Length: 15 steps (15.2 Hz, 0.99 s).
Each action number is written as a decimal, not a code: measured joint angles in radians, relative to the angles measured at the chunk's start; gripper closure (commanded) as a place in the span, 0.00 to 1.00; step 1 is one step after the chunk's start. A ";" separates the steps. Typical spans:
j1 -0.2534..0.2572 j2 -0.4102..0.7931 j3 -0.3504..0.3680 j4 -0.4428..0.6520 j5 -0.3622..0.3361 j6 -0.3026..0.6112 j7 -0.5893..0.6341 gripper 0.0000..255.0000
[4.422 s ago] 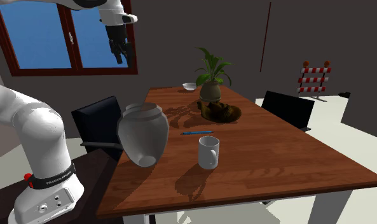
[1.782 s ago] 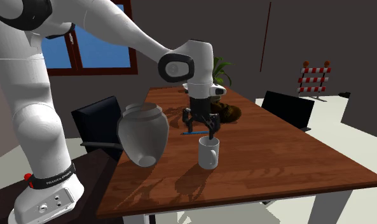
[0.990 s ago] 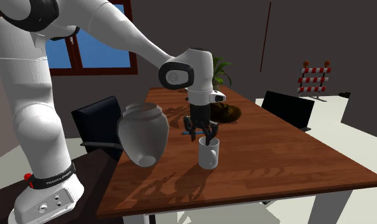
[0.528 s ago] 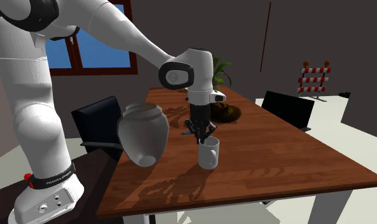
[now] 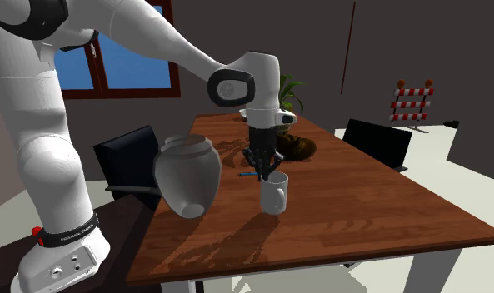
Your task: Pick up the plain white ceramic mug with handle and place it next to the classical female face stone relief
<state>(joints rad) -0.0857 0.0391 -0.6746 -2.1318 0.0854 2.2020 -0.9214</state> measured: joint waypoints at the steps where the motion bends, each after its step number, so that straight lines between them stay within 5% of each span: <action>1: 0.001 -0.011 0.000 0.005 -0.009 -0.014 0.007 1.00; 15: 0.008 -0.084 0.008 0.126 -0.068 -0.190 0.057 1.00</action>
<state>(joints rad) -0.0777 -0.0450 -0.6670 -2.0059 0.0177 2.0122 -0.8648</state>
